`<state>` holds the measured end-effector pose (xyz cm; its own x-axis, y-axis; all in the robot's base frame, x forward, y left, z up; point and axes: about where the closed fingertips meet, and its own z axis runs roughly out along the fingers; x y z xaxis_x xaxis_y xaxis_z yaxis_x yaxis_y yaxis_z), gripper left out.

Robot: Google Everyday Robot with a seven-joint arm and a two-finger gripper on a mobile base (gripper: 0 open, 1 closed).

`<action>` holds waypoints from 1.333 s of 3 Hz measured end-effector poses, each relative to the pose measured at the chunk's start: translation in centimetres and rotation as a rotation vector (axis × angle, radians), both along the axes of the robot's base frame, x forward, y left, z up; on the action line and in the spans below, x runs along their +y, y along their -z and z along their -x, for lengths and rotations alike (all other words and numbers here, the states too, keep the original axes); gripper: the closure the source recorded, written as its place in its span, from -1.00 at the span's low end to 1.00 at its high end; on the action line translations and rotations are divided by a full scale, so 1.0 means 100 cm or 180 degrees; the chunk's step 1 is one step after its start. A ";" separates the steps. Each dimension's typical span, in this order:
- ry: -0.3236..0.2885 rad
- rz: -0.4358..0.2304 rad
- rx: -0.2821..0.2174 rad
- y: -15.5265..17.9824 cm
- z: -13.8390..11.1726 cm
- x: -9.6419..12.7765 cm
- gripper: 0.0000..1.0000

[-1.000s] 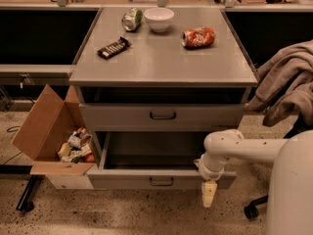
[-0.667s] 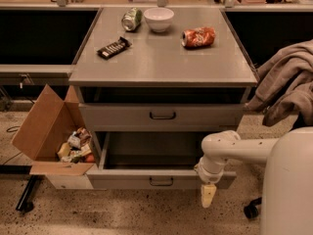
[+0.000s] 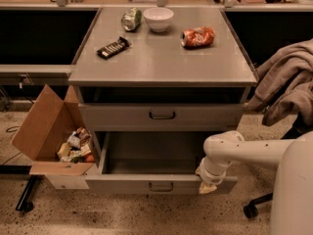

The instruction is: Open middle drawer

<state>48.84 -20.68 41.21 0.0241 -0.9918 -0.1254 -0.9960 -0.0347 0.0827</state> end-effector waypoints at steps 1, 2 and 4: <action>0.0001 -0.0032 -0.0047 -0.006 0.001 0.001 0.72; -0.0005 -0.0058 -0.0071 -0.010 0.010 -0.001 1.00; -0.0005 -0.0058 -0.0070 -0.010 0.010 -0.001 0.15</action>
Offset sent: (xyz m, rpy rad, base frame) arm -0.0436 -0.0079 0.0399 0.0473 -0.0581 0.0084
